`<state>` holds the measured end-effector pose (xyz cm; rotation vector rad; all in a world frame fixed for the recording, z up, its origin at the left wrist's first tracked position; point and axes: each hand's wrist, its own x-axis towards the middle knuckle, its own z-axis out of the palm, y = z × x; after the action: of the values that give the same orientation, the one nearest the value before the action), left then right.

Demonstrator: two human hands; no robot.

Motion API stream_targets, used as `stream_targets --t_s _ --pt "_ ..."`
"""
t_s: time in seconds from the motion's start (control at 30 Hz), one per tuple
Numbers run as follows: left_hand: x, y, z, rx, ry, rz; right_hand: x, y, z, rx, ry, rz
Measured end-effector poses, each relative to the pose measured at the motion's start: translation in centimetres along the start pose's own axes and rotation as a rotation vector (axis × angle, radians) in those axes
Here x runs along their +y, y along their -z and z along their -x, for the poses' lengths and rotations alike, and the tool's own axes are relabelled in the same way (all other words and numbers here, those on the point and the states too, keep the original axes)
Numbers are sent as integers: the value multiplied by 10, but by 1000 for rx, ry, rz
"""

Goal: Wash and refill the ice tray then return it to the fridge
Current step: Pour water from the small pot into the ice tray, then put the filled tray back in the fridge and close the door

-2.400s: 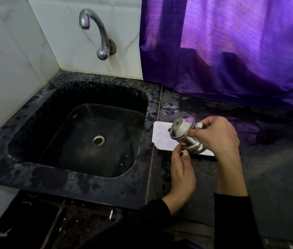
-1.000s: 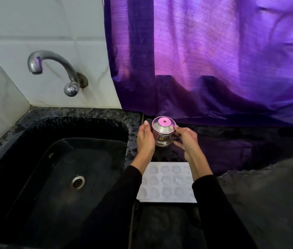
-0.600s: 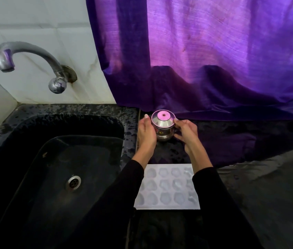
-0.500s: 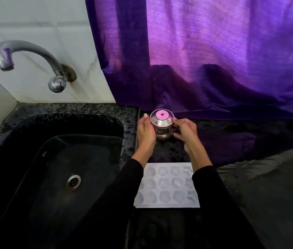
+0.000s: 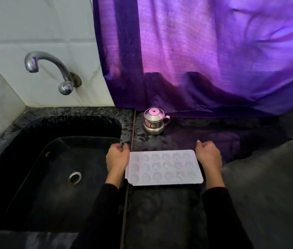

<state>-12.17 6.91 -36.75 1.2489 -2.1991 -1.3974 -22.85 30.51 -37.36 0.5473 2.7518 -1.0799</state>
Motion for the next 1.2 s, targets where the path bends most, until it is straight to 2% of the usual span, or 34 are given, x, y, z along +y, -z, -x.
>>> stream_targets --t_s 0.1,0.23,0.5,0.7,0.97,1.2 --pt "-16 2 13 -44 75 -86 19 -2 12 -71 -29 111" --pt "-21 4 24 -96 140 -121 26 -5 24 -113 -6 109" --pt "-30 4 26 -110 248 128 36 -12 37 -93 41 -49" --pt "-36 18 45 -97 275 256 32 -15 52 -19 145 -145" --pt "-65 101 80 114 257 487 -7 -30 113 -58 379 -256" --pt "-119 206 140 396 269 589 -38 -69 214 -230 555 -348"
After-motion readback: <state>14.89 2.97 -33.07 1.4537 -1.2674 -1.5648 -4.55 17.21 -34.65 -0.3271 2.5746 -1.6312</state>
